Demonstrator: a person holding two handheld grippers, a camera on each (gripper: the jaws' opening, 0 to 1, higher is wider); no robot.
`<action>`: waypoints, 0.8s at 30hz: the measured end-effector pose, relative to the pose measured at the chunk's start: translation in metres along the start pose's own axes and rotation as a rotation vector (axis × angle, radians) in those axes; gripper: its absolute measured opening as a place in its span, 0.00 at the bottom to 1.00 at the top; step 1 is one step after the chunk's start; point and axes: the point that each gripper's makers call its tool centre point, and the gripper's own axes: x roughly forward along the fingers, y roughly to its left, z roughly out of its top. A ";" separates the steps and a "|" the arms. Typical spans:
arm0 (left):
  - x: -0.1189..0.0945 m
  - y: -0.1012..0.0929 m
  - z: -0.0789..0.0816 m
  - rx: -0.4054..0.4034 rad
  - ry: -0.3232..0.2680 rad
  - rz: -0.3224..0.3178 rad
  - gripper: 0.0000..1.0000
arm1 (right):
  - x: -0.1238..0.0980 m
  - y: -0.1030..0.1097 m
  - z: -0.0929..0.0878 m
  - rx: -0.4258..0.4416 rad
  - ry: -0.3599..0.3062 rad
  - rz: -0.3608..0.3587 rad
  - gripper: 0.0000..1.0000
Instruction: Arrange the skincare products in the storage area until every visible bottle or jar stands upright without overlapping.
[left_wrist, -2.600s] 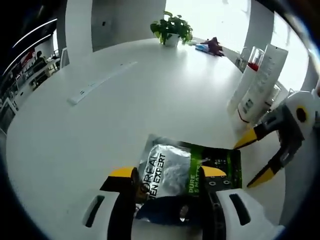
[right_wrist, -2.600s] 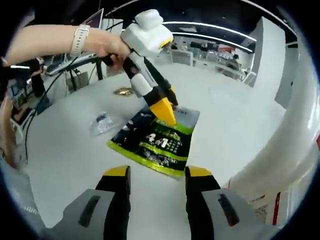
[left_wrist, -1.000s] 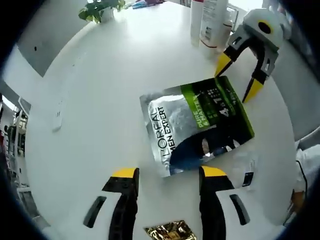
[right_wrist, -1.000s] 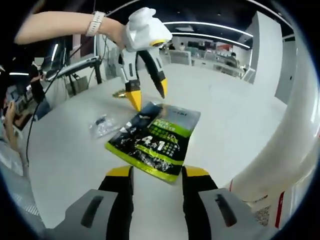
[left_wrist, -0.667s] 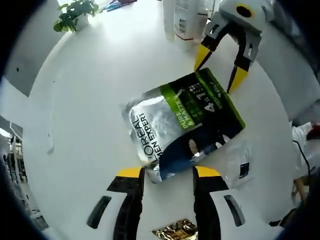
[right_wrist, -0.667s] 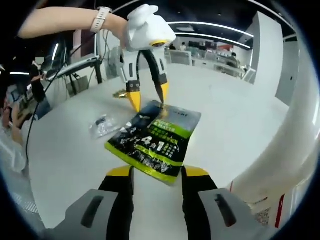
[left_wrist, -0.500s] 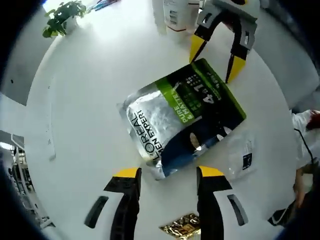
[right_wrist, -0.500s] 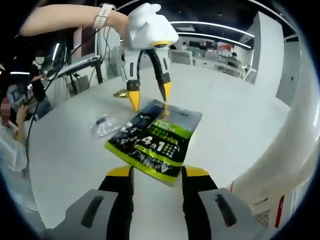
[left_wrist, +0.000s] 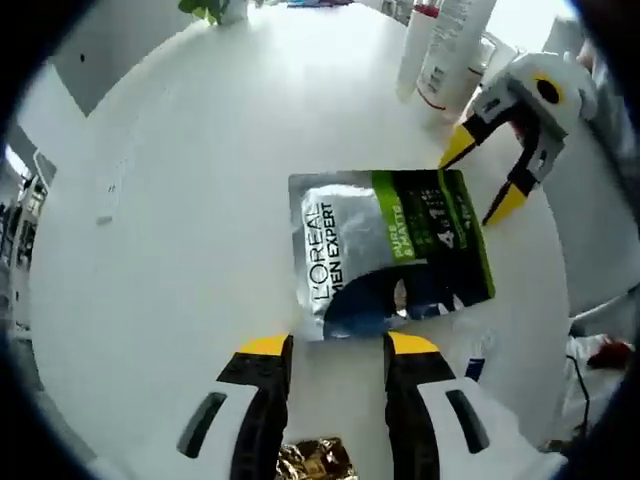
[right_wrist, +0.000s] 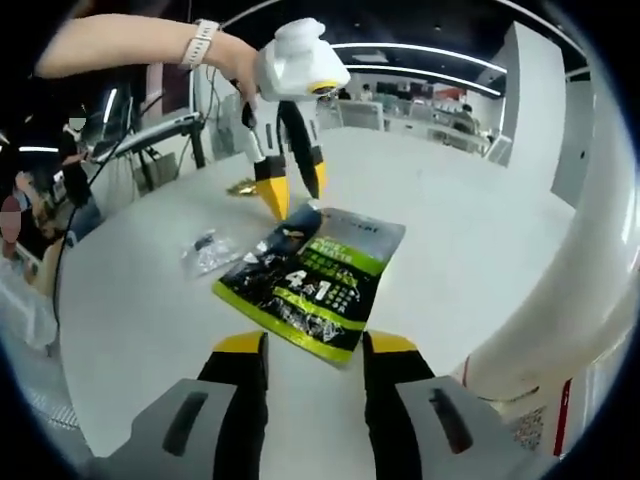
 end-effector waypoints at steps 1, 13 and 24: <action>0.000 -0.002 -0.001 -0.053 -0.022 0.003 0.39 | 0.000 0.000 0.001 -0.014 -0.011 -0.009 0.38; -0.002 -0.005 0.007 -0.325 -0.243 -0.001 0.40 | 0.004 0.003 0.004 0.009 -0.036 0.011 0.33; -0.006 -0.028 0.026 -0.615 -0.489 -0.102 0.36 | 0.008 -0.004 0.007 0.050 -0.039 0.012 0.26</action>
